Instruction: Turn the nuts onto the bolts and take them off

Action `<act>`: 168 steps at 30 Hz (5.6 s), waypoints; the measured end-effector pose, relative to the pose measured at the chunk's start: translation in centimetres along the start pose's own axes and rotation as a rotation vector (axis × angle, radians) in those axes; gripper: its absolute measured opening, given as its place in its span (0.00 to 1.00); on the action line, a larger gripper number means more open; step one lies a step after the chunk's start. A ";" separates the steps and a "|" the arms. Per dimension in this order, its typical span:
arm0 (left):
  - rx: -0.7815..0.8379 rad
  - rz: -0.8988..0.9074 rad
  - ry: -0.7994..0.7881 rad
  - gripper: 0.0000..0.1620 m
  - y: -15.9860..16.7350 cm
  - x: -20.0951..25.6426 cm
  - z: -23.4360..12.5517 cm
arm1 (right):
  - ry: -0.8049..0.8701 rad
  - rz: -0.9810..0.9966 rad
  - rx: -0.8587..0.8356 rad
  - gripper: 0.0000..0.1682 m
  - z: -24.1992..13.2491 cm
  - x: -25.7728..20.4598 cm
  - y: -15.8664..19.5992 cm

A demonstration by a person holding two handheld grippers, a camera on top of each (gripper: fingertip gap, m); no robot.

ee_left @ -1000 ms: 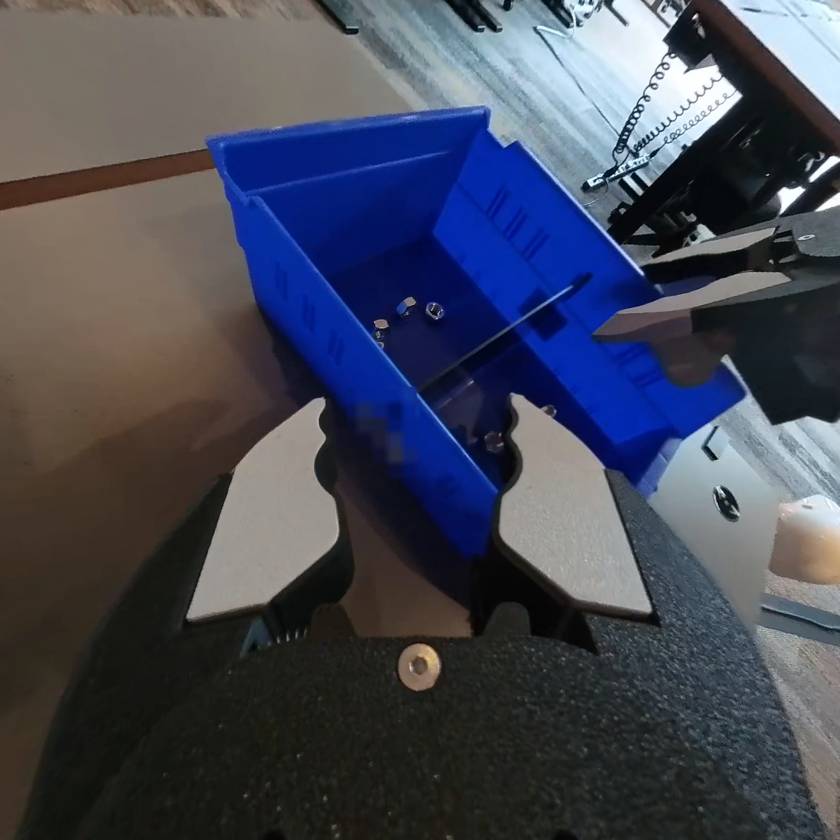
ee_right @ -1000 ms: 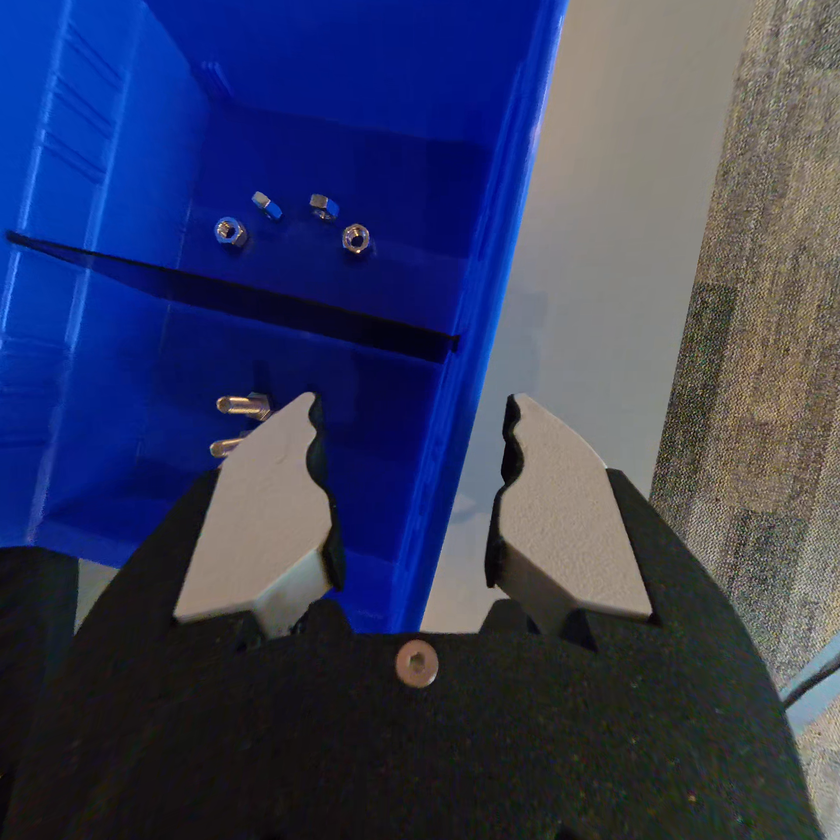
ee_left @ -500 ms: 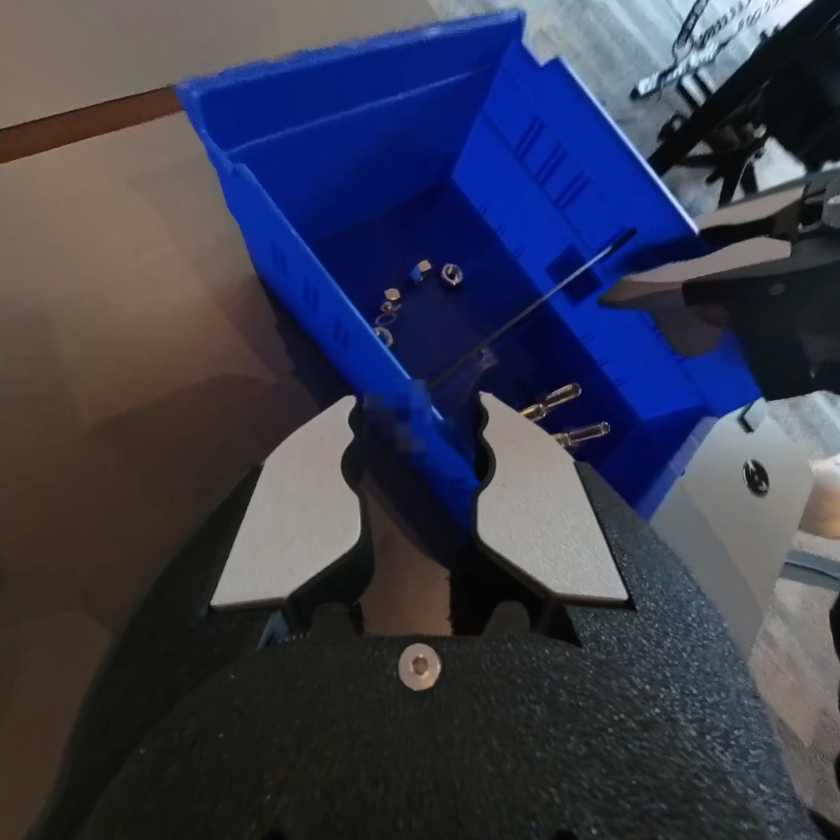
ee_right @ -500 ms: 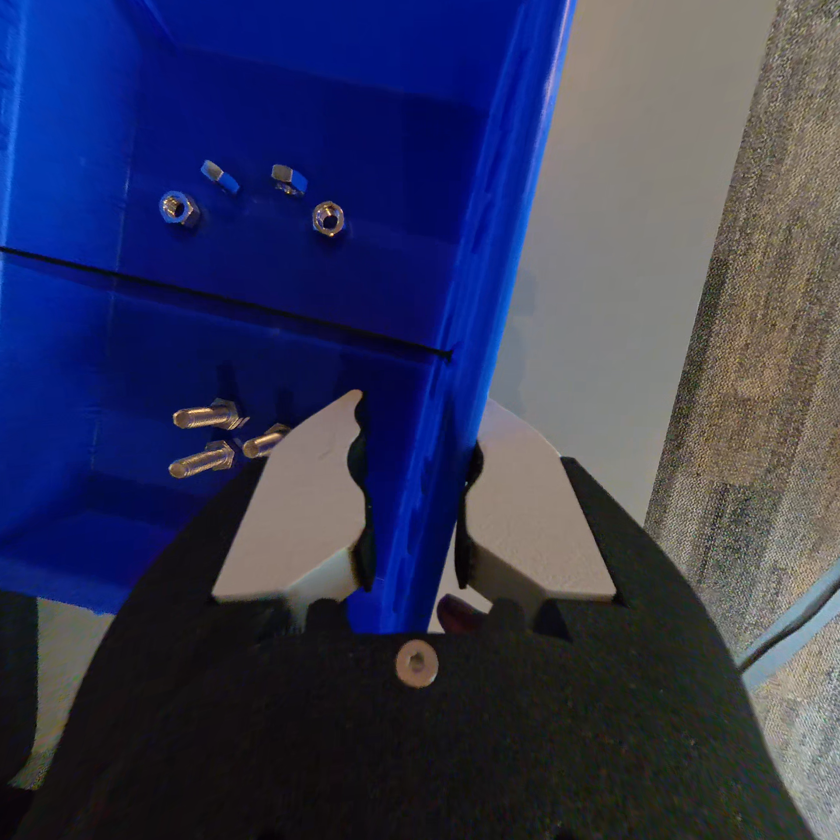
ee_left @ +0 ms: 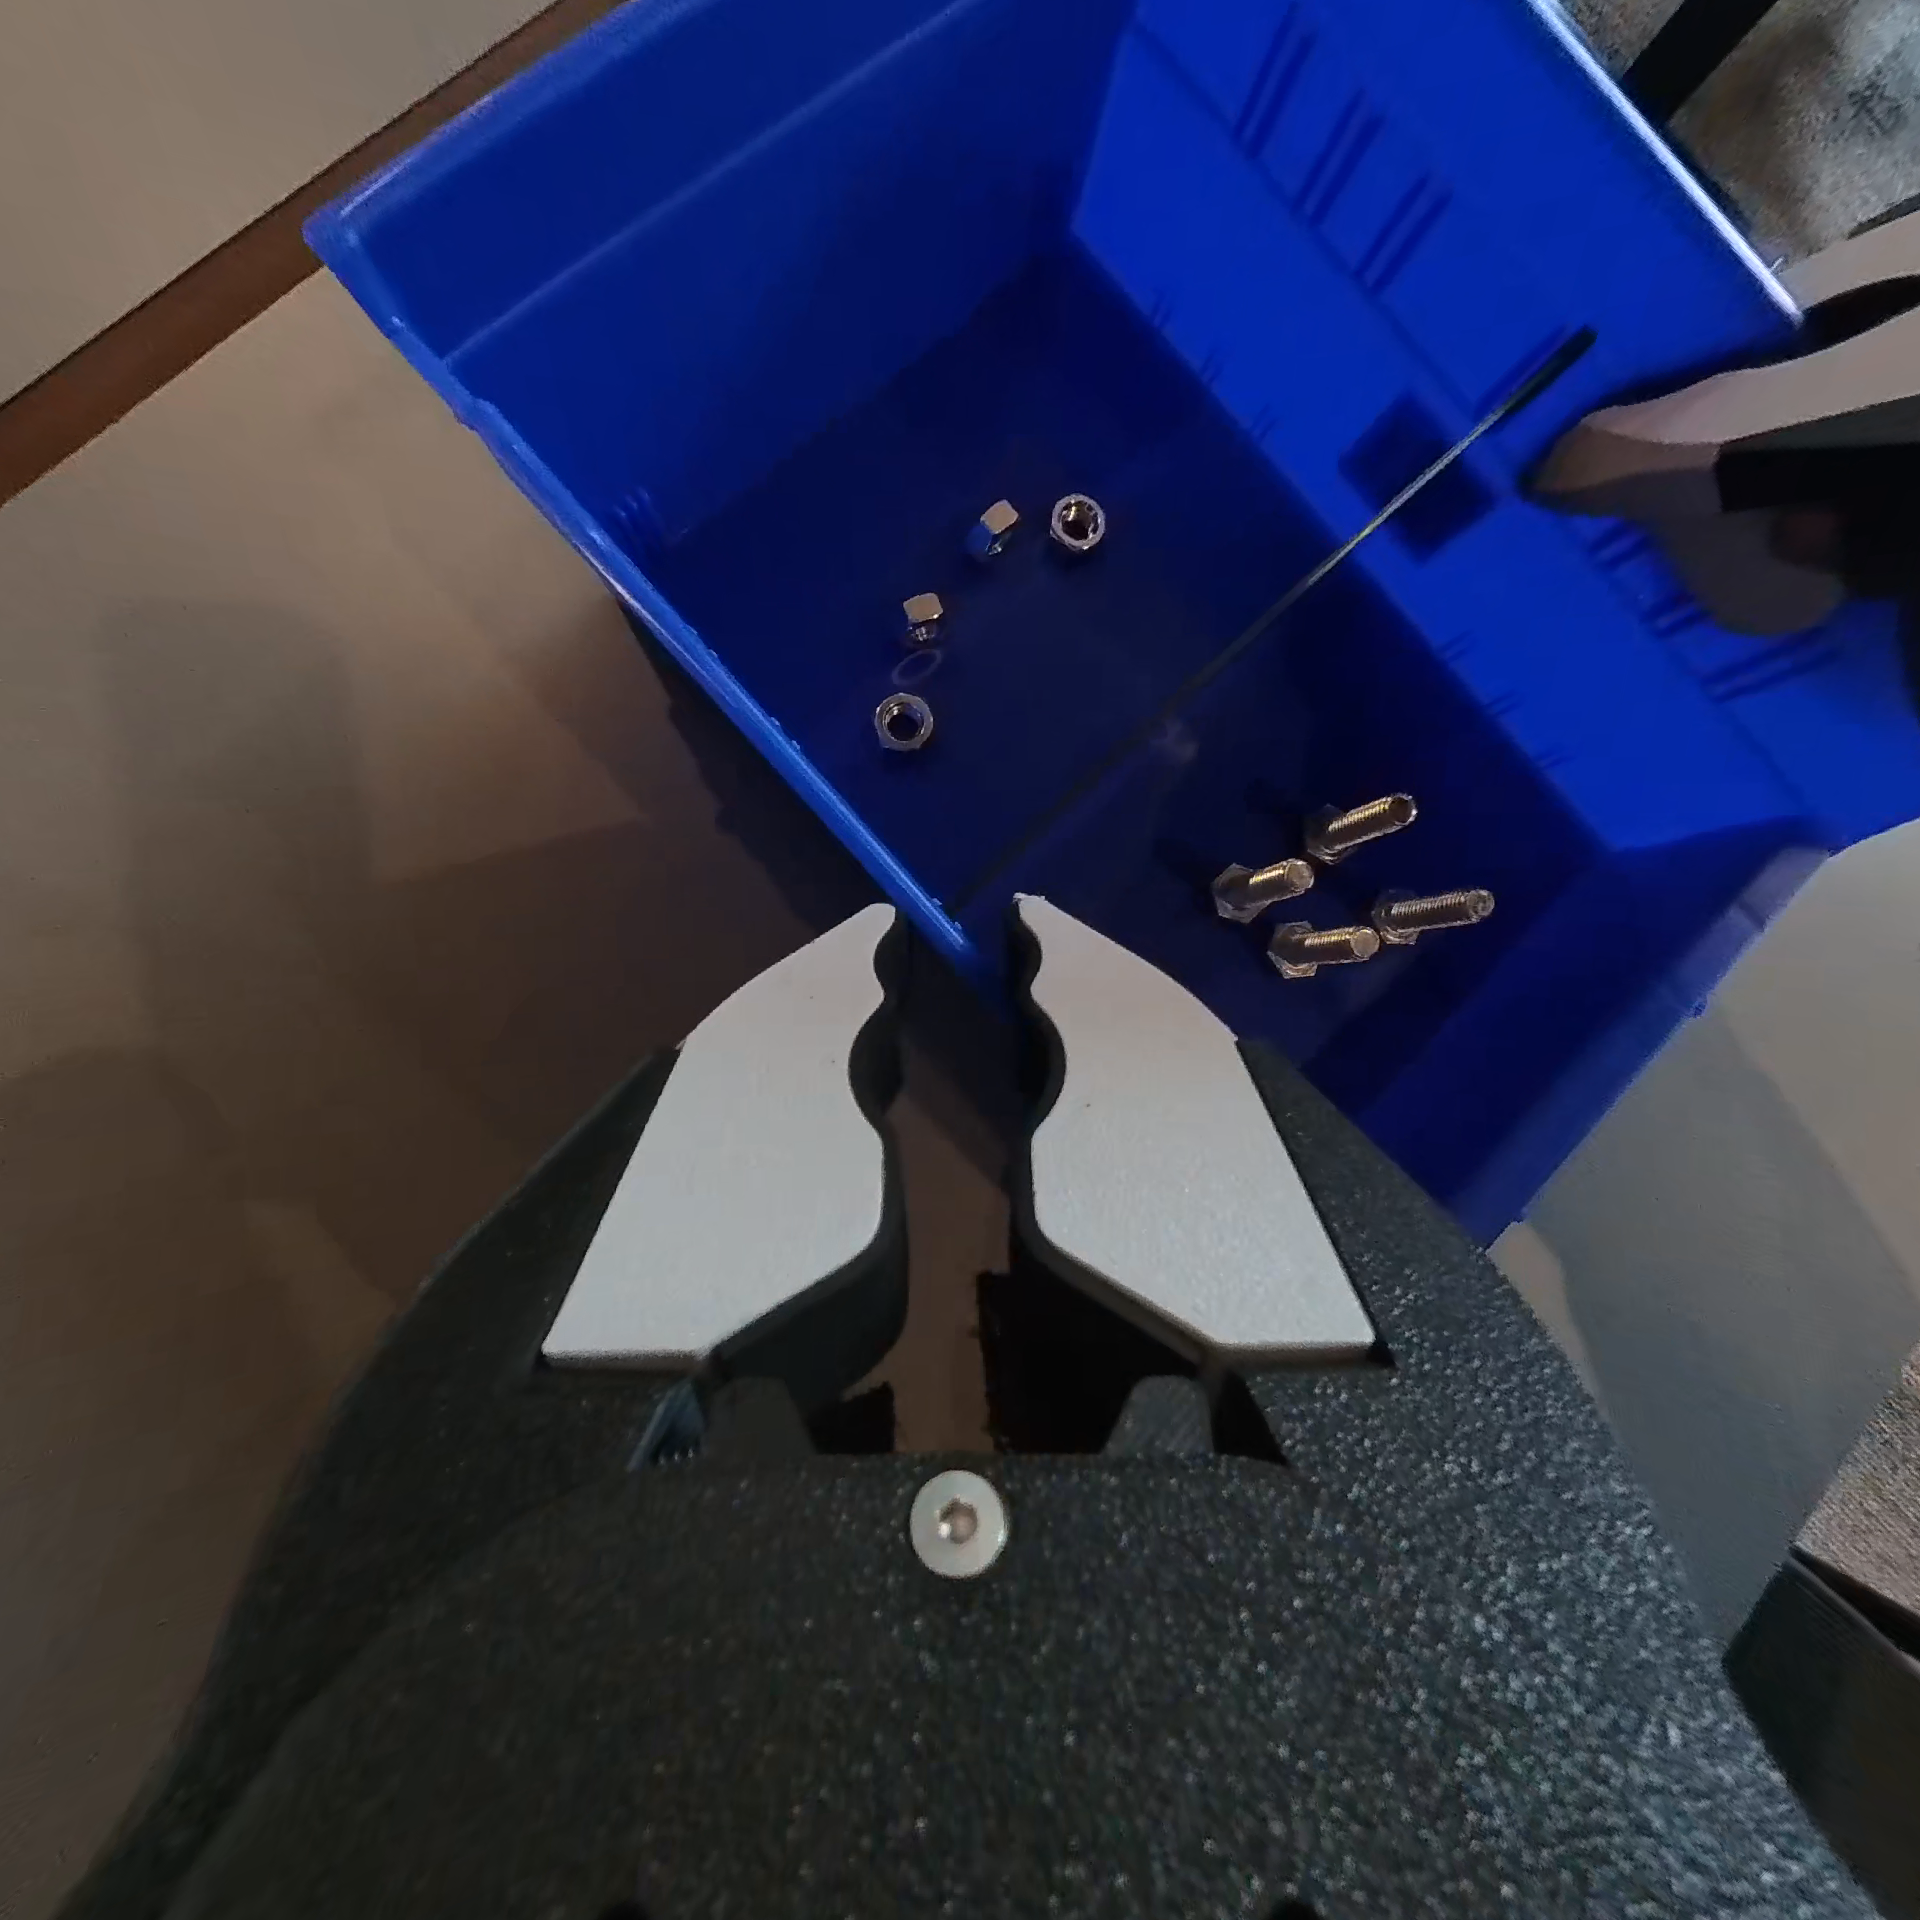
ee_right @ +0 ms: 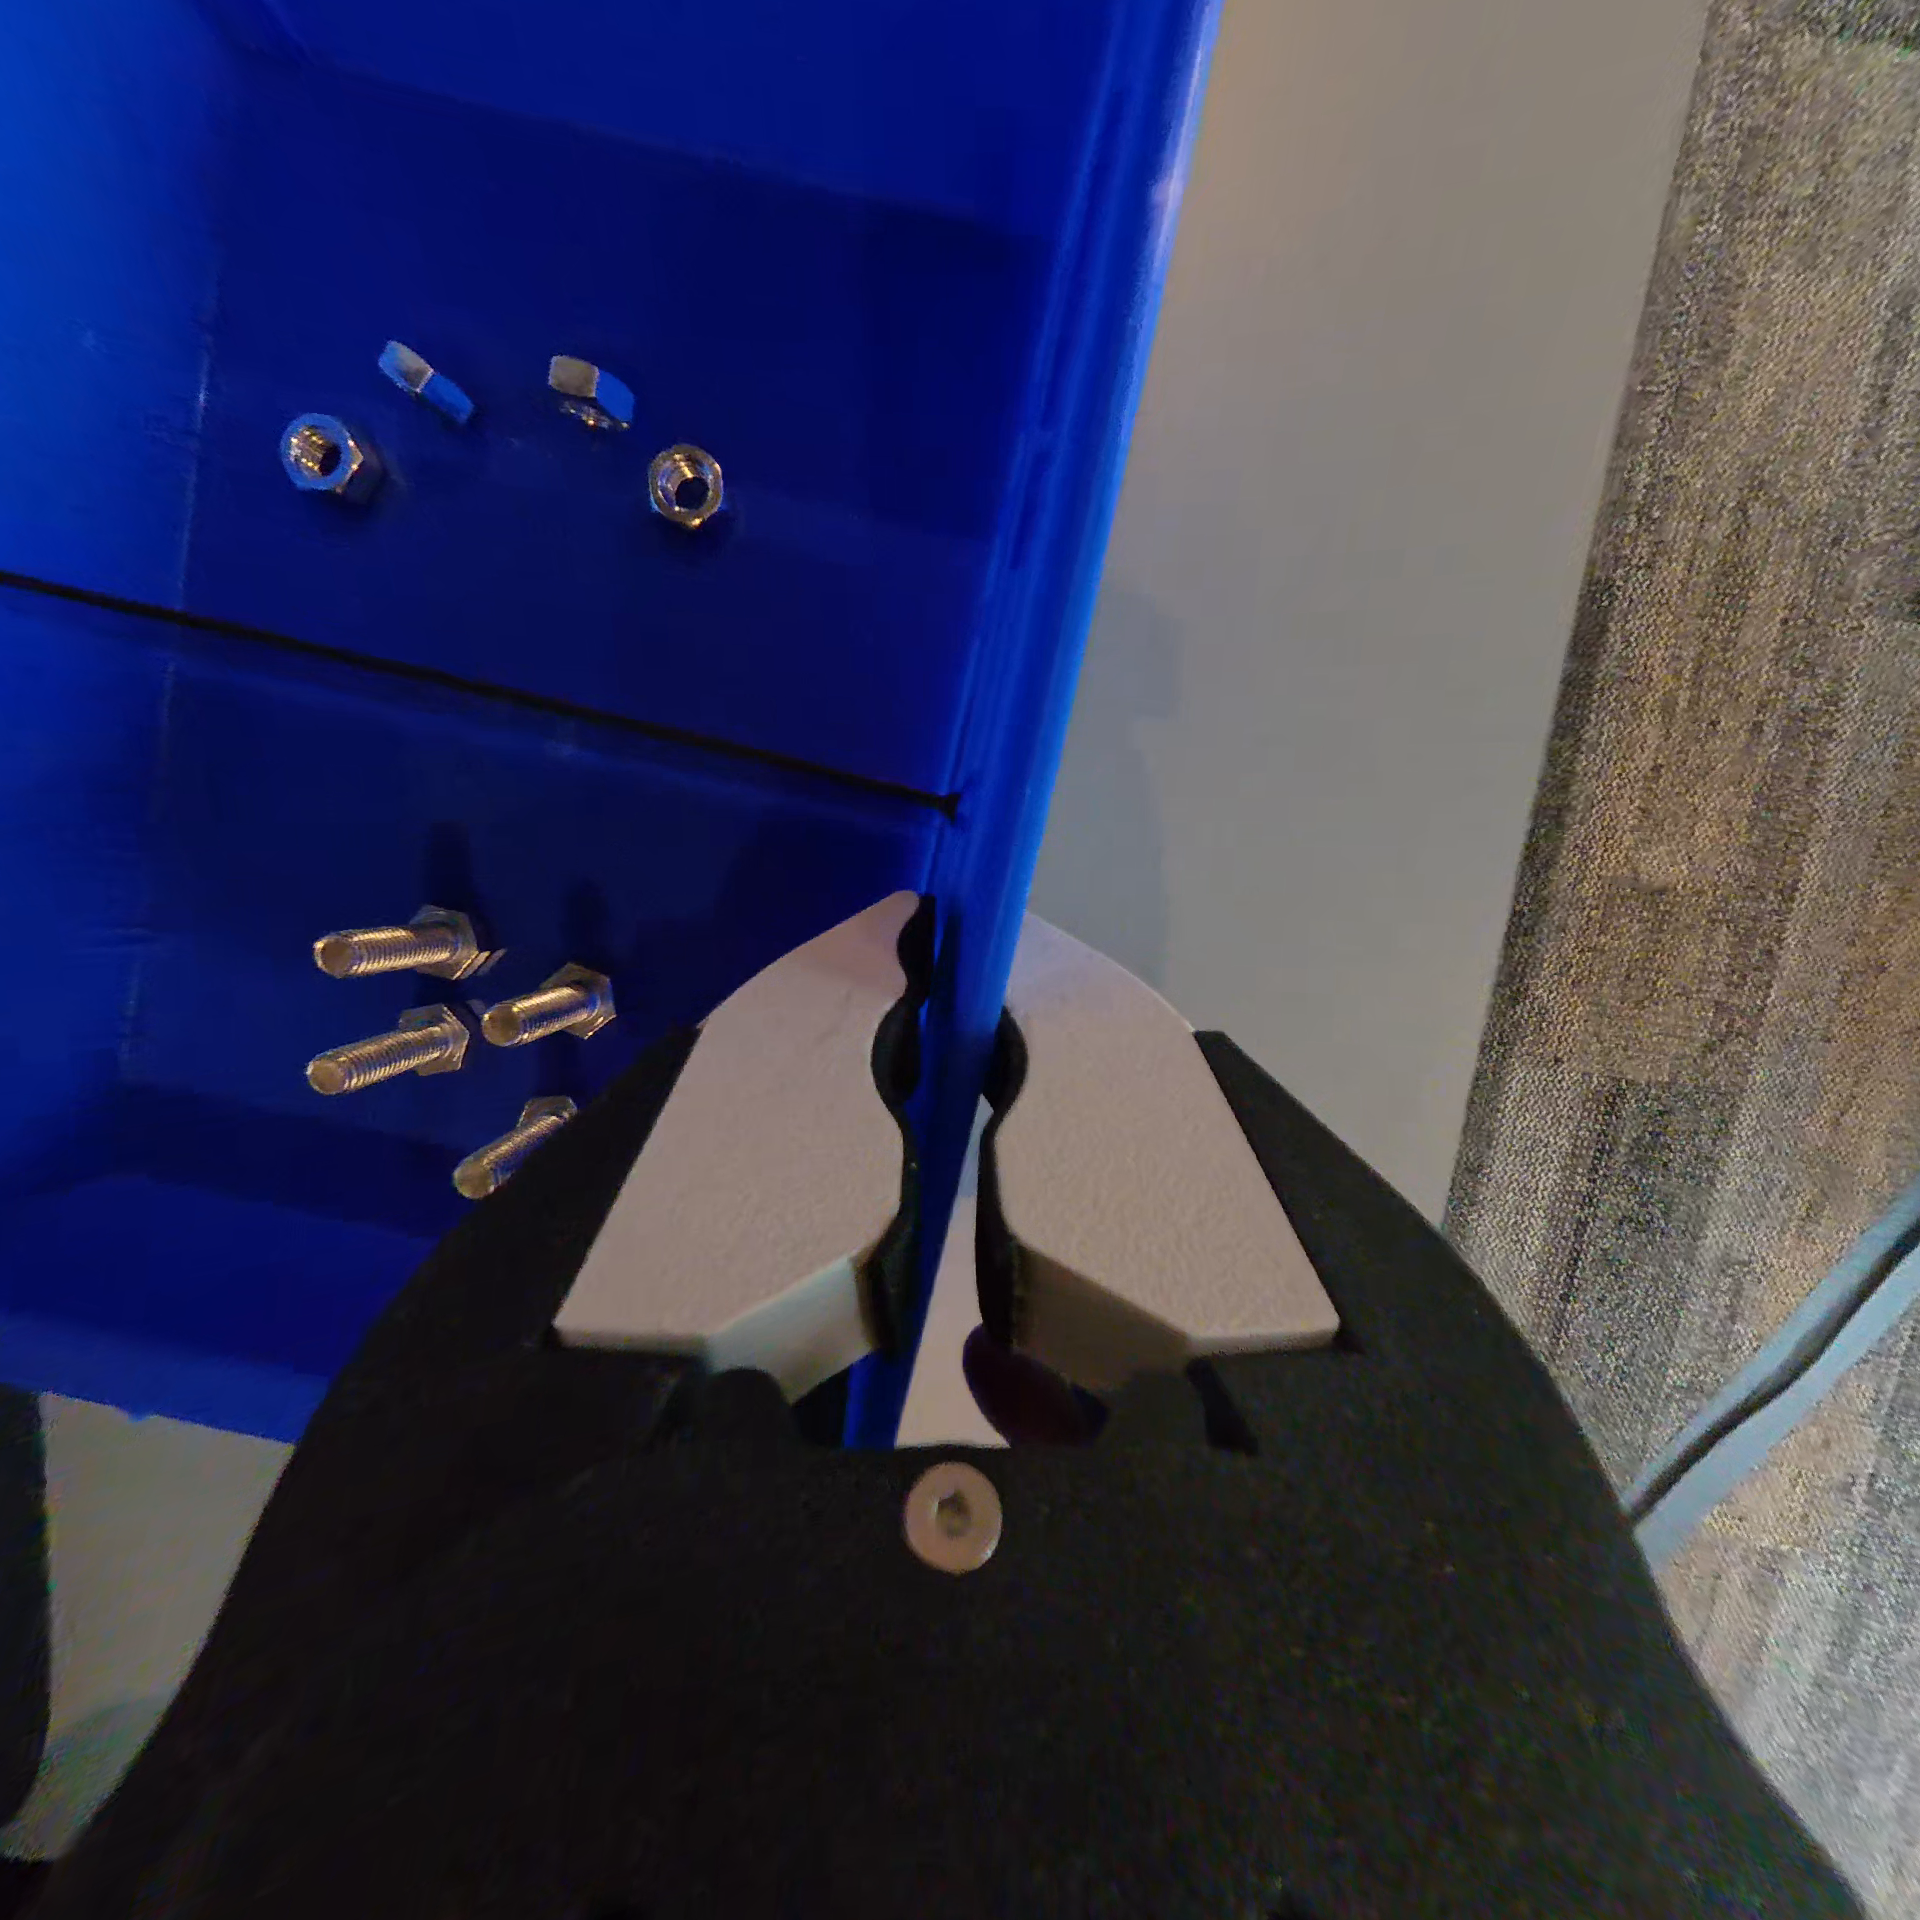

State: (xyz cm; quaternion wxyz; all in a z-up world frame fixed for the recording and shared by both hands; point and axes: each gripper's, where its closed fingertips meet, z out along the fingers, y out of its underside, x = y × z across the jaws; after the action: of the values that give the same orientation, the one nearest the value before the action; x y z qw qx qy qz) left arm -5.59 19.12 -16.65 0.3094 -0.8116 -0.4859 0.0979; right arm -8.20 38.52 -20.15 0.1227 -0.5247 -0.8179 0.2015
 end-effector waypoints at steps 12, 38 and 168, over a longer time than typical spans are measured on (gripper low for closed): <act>0.018 -0.057 0.006 0.10 2.6 -5.0 -3.0 | -0.044 -0.059 0.003 0.02 1.2 -6.1 -2.3; 0.066 -0.158 -0.066 0.09 9.5 -15.7 -11.5 | -0.081 -0.171 0.007 0.02 2.1 -20.8 -6.9; -0.185 -0.426 -0.505 0.04 39.6 -47.3 -40.2 | -0.116 -0.443 0.004 0.08 4.3 -72.6 -14.2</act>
State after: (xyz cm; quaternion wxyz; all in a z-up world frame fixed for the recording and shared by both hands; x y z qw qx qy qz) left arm 17.67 -50.74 -15.31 0.1178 -0.6665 -0.7126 0.1845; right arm 8.99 -33.48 -16.73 0.1178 -0.3195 -0.9185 0.2009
